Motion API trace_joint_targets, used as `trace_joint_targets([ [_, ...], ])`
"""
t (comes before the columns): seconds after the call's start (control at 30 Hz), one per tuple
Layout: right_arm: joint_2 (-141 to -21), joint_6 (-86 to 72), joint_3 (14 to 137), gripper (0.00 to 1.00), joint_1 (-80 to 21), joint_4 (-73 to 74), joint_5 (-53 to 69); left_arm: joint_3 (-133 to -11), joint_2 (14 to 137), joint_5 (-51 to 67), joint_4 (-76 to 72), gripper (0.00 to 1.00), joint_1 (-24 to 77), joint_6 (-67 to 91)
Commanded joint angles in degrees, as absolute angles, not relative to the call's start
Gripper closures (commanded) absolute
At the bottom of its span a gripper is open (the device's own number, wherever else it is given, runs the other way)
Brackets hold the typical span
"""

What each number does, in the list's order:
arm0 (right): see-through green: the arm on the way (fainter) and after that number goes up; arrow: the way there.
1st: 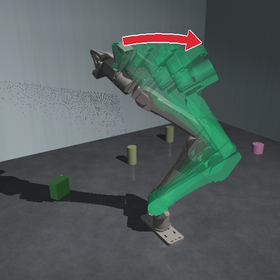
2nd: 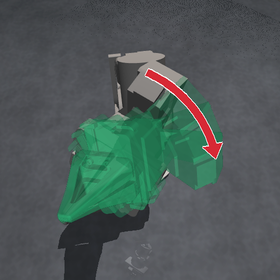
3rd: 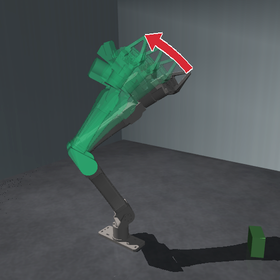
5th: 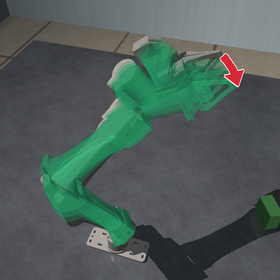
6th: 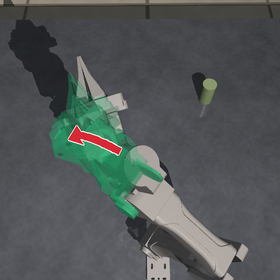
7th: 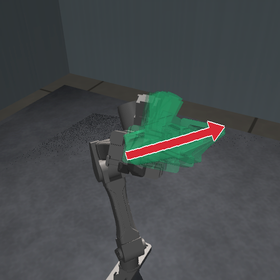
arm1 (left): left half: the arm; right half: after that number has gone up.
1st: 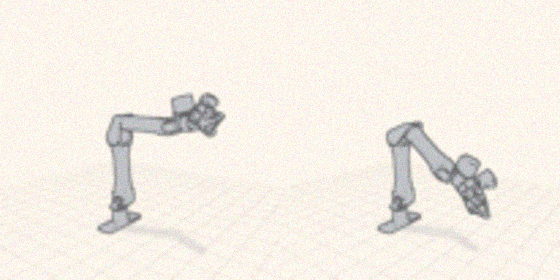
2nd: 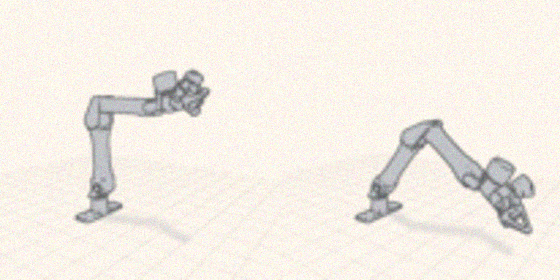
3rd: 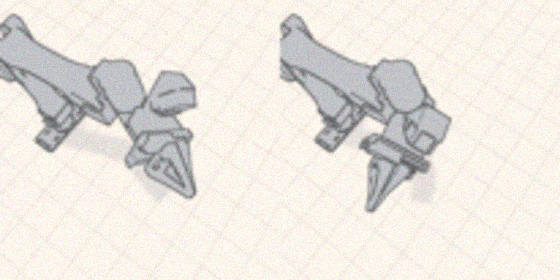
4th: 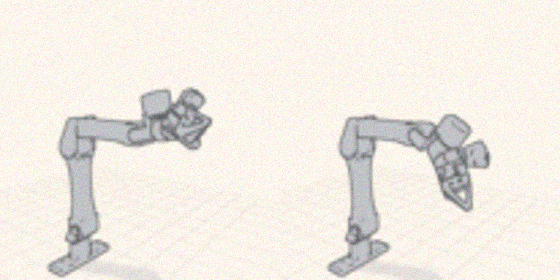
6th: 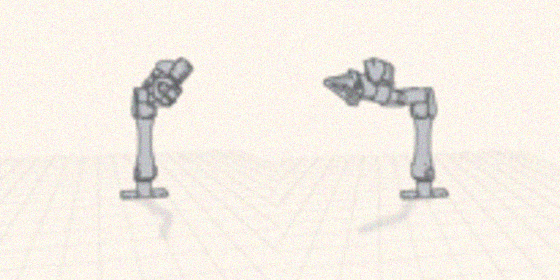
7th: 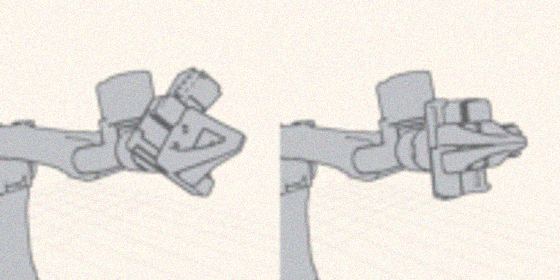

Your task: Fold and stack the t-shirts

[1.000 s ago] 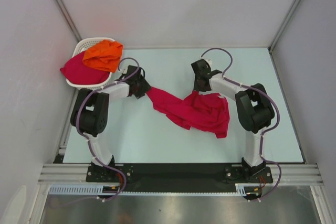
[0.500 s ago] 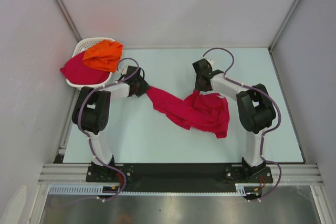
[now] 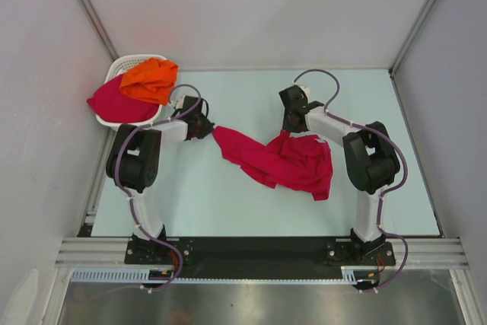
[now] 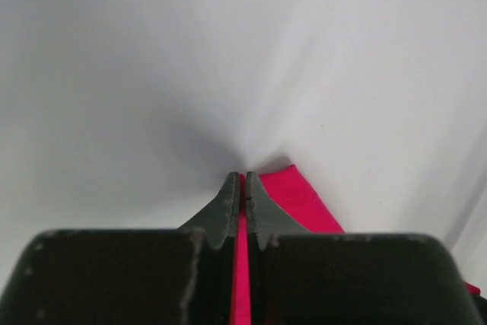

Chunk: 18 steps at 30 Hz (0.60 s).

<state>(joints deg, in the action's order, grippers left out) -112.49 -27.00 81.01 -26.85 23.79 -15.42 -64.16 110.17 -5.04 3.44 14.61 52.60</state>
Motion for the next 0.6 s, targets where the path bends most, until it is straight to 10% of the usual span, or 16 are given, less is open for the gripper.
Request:
trace_joint_targets([
  [0.0, -109.1, -28.1, 82.8, 1.00, -26.6, 24.6, -16.7, -64.1, 112.0, -6.1, 5.3, 1.00, 14.1, 52.4],
  [0.57, -86.6, -22.1, 96.0, 1.00, -18.9, 30.4, -20.3, -76.3, 86.1, -10.4, 16.6, 1.00, 12.9, 37.1],
])
